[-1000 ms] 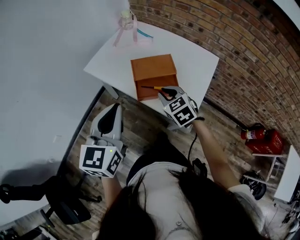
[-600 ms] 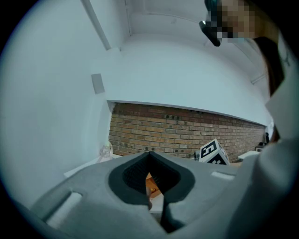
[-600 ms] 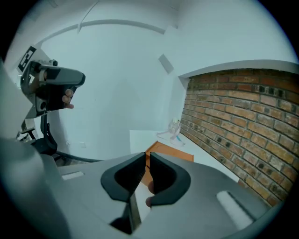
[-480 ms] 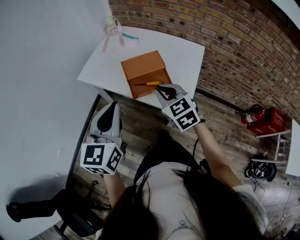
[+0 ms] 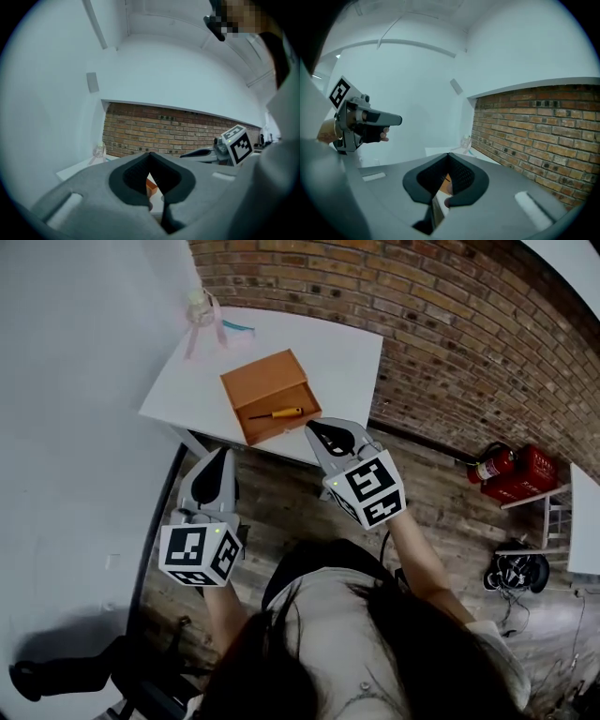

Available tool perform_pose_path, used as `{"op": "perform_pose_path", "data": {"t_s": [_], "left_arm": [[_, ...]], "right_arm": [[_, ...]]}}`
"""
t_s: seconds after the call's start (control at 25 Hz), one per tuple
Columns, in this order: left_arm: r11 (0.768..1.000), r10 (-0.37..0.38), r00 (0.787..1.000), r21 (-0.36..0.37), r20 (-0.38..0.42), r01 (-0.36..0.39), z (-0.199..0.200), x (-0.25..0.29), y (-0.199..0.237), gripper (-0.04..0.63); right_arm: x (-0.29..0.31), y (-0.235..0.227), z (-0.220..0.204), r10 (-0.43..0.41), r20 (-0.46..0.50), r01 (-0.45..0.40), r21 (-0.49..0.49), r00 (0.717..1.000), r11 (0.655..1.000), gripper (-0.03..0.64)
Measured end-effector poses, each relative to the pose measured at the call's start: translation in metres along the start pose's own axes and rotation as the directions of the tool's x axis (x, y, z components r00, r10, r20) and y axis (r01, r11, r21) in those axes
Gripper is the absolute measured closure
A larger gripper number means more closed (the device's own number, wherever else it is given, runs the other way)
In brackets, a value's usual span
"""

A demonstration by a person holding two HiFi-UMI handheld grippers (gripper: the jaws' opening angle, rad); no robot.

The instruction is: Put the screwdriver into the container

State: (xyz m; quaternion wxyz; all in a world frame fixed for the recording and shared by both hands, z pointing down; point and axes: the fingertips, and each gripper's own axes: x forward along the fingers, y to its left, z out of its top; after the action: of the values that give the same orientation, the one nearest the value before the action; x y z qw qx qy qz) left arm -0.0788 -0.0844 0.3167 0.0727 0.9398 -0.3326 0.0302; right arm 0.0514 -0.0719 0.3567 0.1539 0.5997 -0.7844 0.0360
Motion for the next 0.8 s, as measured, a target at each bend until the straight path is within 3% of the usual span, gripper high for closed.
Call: {"op": "perform_pose_path", "data": {"t_s": [0.8], "left_arm": [[0.998, 0.068, 0.998, -0.011, 0.003, -0.068, -0.006, -0.007, -0.100, 0.594]], "right_arm": [[-0.101, -0.029, -0.007, 0.018, 0.092, -0.021, 0.038, 0.996, 0.999, 0.610]]}}
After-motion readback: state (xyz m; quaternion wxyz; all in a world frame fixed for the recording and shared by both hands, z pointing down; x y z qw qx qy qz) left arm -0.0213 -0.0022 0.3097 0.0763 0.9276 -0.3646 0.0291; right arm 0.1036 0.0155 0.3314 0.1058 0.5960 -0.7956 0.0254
